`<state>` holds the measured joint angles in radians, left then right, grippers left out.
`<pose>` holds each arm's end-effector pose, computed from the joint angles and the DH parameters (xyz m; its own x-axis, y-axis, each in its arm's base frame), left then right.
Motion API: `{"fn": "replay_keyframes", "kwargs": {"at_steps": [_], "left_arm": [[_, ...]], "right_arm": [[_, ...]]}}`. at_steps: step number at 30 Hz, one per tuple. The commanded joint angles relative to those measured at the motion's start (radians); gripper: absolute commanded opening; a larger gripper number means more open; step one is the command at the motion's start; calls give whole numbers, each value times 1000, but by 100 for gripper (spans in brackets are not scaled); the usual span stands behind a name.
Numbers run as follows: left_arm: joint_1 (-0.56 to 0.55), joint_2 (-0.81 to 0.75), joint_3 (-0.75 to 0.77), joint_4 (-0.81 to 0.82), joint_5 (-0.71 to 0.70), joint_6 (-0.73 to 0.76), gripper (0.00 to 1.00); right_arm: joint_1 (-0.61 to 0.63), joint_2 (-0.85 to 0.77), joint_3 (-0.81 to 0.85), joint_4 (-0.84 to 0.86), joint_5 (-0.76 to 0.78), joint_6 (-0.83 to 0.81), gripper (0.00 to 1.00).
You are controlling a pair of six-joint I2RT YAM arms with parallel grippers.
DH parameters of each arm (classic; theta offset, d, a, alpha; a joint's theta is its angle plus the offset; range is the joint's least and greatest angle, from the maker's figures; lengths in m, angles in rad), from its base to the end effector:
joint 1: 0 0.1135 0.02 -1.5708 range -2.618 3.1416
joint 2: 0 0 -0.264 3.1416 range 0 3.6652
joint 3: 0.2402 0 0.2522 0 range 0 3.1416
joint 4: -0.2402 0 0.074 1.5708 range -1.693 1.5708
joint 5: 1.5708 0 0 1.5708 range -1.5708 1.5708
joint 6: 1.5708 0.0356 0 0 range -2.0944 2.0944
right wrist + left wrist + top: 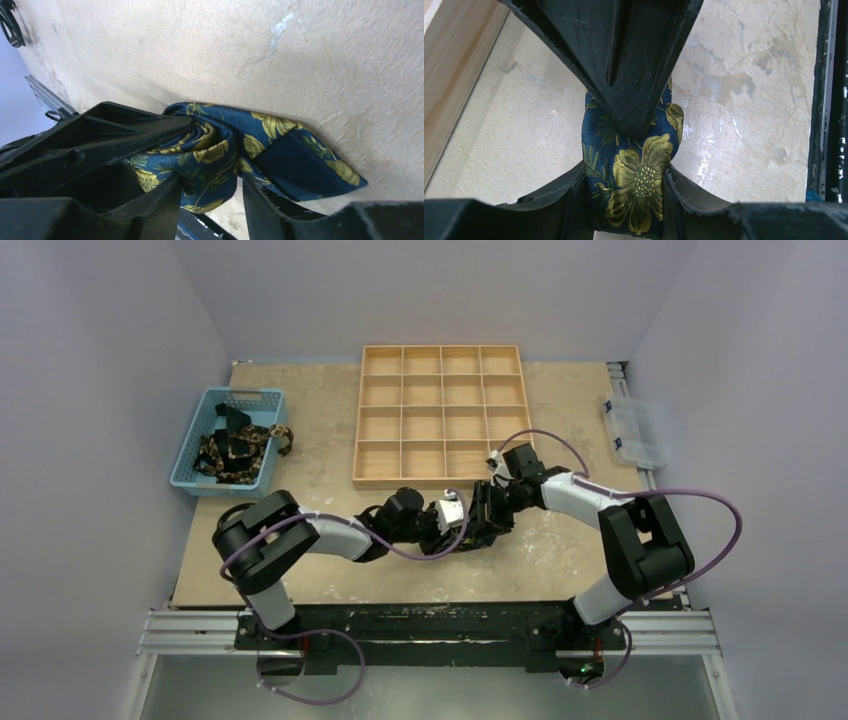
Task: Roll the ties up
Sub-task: Roll the tie at the center of the board.
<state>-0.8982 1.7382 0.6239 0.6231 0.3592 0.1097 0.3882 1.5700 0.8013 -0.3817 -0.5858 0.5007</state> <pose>0.1899 -0.2585 0.1298 -0.1908 0.4040 -0.8946 0.9520 0.2983 -0.0683 0.2516 0.1242 0.1557 -0.9929 0.0261 -0.1157 -0.0543 0.7676 0.6387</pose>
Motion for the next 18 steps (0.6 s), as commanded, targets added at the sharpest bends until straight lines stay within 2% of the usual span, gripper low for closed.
{"fn": "replay_keyframes", "kwargs": {"at_steps": [1, 4, 13, 16, 18], "left_arm": [[-10, -67, 52, -313, -97, 58, 10], [-13, -69, 78, -391, -129, 65, 11], [-19, -56, 125, -458, -130, 71, 28], [-19, -48, 137, -466, -123, 63, 33], [-19, -49, 139, -459, -114, 52, 34]], "right_arm": [[5, -39, 23, -88, 61, -16, 49], [6, -83, 10, -35, -2, 38, 54], [24, -76, -25, 116, -111, 104, 56], [31, -33, -32, 114, -85, 76, 53], [31, 2, -34, 92, -54, 47, 44]]}}
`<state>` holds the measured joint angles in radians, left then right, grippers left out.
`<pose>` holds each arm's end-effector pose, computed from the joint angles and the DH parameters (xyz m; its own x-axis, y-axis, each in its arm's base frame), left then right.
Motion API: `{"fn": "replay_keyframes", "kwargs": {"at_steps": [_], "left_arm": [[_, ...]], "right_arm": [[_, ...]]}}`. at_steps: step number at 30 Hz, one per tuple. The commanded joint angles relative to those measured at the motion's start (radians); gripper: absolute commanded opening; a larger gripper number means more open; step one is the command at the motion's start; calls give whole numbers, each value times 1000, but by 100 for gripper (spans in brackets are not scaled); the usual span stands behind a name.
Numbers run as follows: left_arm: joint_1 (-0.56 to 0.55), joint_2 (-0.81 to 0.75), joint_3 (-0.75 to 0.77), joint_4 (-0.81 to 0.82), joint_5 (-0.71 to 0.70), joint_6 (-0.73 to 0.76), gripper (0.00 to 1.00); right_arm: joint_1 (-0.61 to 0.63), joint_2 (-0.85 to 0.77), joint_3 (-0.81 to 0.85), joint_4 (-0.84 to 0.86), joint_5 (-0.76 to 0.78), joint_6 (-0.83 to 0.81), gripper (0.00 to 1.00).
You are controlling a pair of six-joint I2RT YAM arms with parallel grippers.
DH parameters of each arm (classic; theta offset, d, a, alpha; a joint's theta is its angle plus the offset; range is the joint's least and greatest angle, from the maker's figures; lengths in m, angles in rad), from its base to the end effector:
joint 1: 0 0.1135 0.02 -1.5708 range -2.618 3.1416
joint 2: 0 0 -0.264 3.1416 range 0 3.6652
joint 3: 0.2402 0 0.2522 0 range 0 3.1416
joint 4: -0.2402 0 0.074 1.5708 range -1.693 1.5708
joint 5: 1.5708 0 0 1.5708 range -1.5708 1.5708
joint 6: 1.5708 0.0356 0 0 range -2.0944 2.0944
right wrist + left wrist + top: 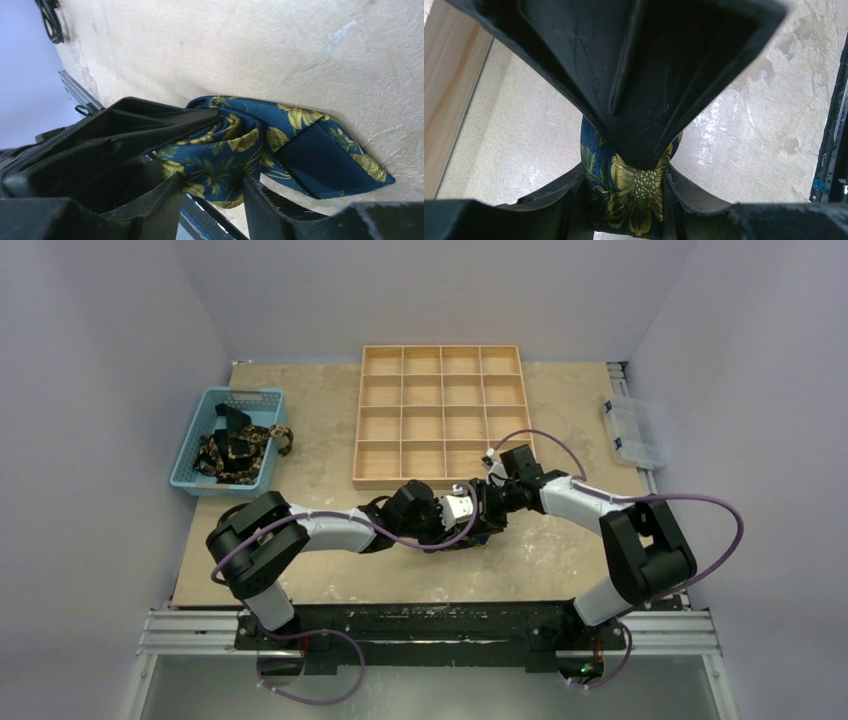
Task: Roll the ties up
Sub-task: Roll the tie at the center of the board.
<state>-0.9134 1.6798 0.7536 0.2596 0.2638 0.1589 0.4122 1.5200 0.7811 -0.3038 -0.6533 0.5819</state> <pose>0.1937 -0.2661 0.1492 -0.2323 0.5510 -0.8015 0.9380 0.3448 -0.0348 0.2475 0.1318 0.1682 -0.9902 0.0434 -0.1324 -0.0652 0.6955 0.7155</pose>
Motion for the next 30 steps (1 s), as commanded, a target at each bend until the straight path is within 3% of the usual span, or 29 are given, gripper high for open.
{"fn": "replay_keyframes", "kwargs": {"at_steps": [1, 5, 8, 14, 17, 22, 24, 27, 30], "left_arm": [[-4, 9, 10, -91, -12, -2, 36], [-3, -24, -34, -25, 4, -32, 44], [10, -119, -136, 155, -19, -89, 71], [27, -290, -183, 244, -149, -150, 98], [81, -329, -206, 275, 9, -177, 99], [93, -263, -274, 447, 130, -162, 100], [91, -218, -292, 495, 161, -136, 94], [81, -130, -299, 557, 206, -77, 78], [73, -74, -308, 588, 215, -25, 72]], "right_arm": [[8, 77, -15, 2, 31, -48, 37], [7, 106, -39, -14, 79, -77, 0], [6, 115, -45, -25, 106, -95, 0], [7, 142, -39, -39, 133, -123, 0], [6, 161, -37, -43, 141, -132, 0], [7, 197, -33, -57, 161, -138, 0], [6, 198, -27, -60, 169, -137, 0], [6, 207, -11, -73, 184, -140, 0], [6, 211, 5, -88, 197, -139, 0]]}}
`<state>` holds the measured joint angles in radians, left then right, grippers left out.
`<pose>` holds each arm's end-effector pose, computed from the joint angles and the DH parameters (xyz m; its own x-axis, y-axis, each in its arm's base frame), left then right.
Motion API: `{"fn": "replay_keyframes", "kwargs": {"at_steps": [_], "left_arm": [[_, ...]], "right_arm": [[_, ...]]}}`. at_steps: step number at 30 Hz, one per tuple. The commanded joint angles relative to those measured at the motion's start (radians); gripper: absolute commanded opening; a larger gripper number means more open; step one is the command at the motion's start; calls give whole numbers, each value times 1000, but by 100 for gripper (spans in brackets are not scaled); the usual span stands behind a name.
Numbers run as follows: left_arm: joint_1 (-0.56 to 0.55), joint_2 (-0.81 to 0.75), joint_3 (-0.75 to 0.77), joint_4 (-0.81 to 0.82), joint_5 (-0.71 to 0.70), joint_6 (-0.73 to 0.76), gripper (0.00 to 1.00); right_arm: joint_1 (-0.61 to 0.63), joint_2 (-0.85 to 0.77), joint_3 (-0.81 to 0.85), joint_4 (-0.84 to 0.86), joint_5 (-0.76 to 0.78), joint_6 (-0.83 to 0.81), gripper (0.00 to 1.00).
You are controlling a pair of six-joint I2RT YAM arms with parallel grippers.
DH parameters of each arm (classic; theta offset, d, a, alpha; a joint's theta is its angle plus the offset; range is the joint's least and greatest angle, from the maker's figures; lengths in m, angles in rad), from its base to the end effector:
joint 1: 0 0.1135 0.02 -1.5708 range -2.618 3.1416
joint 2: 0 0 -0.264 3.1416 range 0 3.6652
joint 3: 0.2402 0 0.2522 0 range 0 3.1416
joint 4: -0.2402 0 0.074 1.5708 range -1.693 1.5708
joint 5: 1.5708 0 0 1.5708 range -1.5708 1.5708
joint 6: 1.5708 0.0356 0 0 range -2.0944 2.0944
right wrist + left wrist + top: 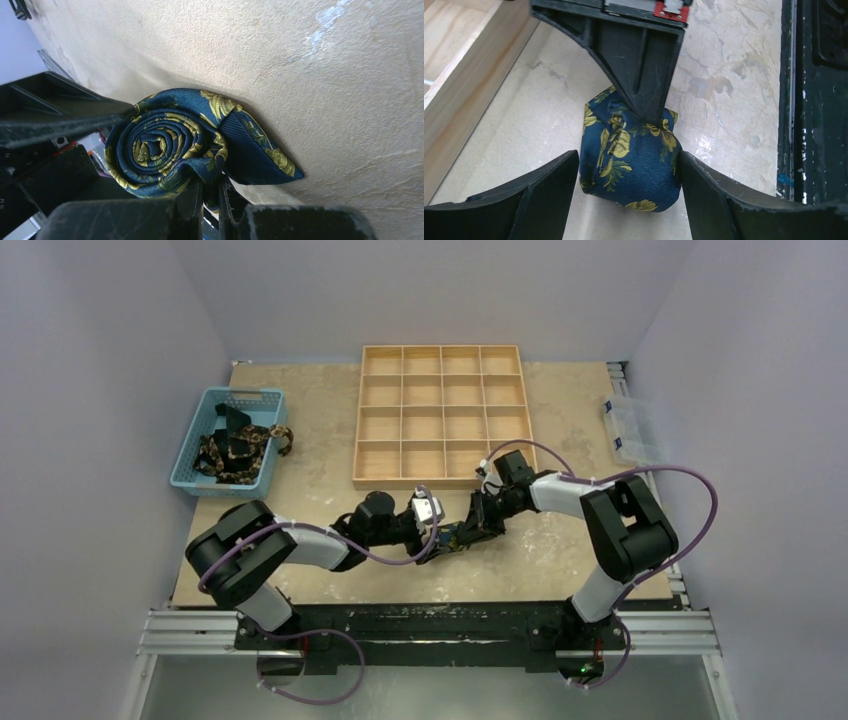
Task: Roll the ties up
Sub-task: Roll the tie at the center of the board.
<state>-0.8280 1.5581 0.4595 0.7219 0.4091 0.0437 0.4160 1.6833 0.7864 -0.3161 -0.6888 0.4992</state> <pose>0.1794 -0.2163 0.1474 -0.2081 0.2859 -0.9354 0.9360 0.3359 -0.1056 0.2515 0.1358 0.1268 -0.9991 -0.0373 -0.0225 -0.0425 0.7222 0.6904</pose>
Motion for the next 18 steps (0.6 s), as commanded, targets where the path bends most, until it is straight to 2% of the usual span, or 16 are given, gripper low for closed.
{"fn": "replay_keyframes", "kwargs": {"at_steps": [1, 4, 12, 16, 18], "left_arm": [[-13, 49, -16, 133, 64, 105, 71], [-17, 23, 2, 97, 63, 181, 71], [-44, -6, 102, -172, 117, 401, 70], [-65, 38, 141, -176, 99, 390, 58], [-76, 70, 168, -192, 64, 381, 43]], "right_arm": [[3, 51, 4, -81, 237, -55, 0], [3, 64, 17, -96, 247, -58, 0], [3, 78, 36, -114, 240, -61, 0], [2, 84, 49, -118, 229, -66, 0], [2, 84, 53, -121, 220, -66, 0]]}}
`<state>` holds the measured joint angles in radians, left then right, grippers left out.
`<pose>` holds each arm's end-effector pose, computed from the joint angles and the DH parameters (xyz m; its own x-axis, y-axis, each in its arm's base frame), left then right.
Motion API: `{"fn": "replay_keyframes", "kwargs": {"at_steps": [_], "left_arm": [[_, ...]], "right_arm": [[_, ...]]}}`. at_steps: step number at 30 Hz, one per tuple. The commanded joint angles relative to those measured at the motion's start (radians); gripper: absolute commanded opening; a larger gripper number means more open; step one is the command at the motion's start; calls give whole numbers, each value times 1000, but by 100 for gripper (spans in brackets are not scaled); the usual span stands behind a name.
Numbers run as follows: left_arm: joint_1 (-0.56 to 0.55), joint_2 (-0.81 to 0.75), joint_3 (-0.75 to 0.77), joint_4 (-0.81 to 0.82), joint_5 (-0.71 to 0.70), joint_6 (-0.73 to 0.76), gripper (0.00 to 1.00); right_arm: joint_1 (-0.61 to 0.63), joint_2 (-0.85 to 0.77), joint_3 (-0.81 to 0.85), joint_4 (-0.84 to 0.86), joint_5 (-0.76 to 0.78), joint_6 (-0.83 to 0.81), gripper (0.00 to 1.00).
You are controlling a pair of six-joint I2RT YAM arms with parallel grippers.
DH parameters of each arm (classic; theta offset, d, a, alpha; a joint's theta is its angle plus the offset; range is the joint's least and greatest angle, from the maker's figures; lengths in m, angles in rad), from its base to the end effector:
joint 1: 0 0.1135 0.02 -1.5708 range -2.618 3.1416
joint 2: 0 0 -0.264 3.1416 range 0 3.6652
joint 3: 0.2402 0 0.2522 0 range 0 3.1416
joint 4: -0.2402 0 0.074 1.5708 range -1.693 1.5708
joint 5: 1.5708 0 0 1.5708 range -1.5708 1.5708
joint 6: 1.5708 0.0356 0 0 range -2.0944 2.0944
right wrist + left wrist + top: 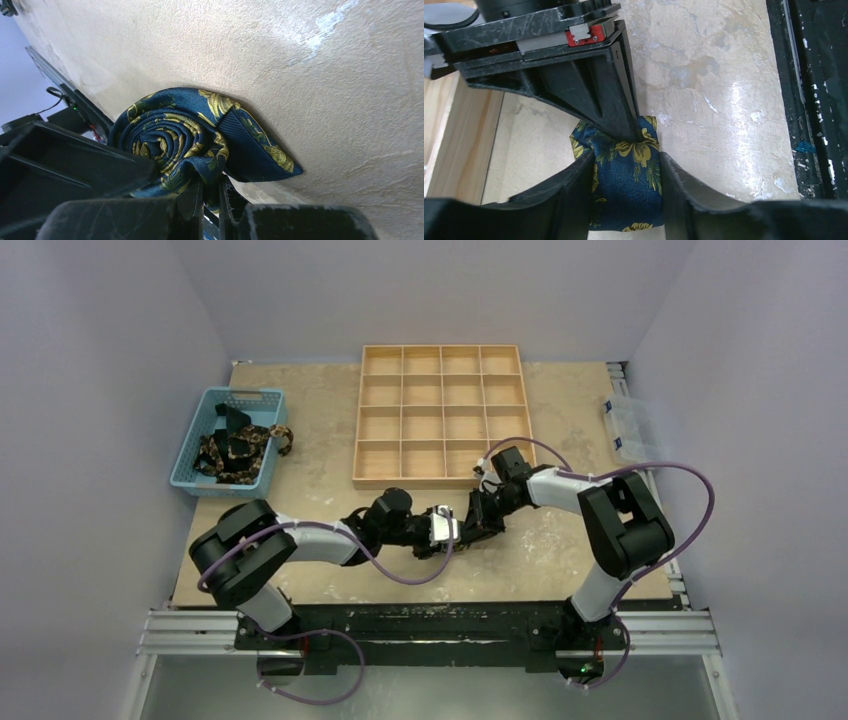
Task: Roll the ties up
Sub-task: Roll the tie at the center of the board.
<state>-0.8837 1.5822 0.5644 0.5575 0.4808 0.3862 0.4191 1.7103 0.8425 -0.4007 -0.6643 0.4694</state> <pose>0.1758 -0.2403 0.1537 0.0962 0.4093 -0.9073 0.9846 0.0949 0.1472 0.2571 0.1386 0.1294 -0.9985 -0.0549 0.0007 -0.0408 0.7505 0.6596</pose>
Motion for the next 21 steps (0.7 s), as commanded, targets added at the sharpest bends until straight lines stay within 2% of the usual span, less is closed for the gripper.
{"fn": "replay_keyframes", "kwargs": {"at_steps": [1, 3, 5, 6, 8, 11, 13, 14, 15, 18, 19, 21], "left_arm": [[-21, 61, 79, -56, -23, 31, 37], [-21, 83, 90, -91, -25, 18, 32], [-21, 89, 78, -97, -26, -2, 33], [-21, 94, 70, -94, -29, -14, 36], [-21, 102, 59, -99, -34, -28, 51], [-21, 91, 32, -81, -42, -44, 57], [-20, 92, 30, -80, -50, -46, 58], [-20, 96, 33, -81, -53, -45, 56], [-20, 99, 36, -77, -59, -50, 51], [-18, 107, 49, -75, -74, -68, 25], [-18, 113, 56, -84, -77, -78, 19], [-18, 122, 65, -111, -73, -87, 9]], "right_arm": [[-1, 53, -3, -35, 191, -36, 0], [-2, 45, -2, -35, 184, -33, 0], [-2, 35, -2, -35, 177, -29, 0], [-3, 35, 2, -37, 175, -29, 0], [-2, 39, 6, -39, 172, -32, 0], [-3, 38, 5, -34, 168, -31, 0], [-3, 39, 5, -32, 168, -31, 0], [-2, 38, 4, -32, 167, -32, 0], [-2, 39, 4, -32, 166, -35, 0], [-2, 35, 13, -48, 167, -44, 0], [-2, 27, 17, -57, 163, -47, 4], [-2, -20, 20, -64, 148, -31, 23]]}}
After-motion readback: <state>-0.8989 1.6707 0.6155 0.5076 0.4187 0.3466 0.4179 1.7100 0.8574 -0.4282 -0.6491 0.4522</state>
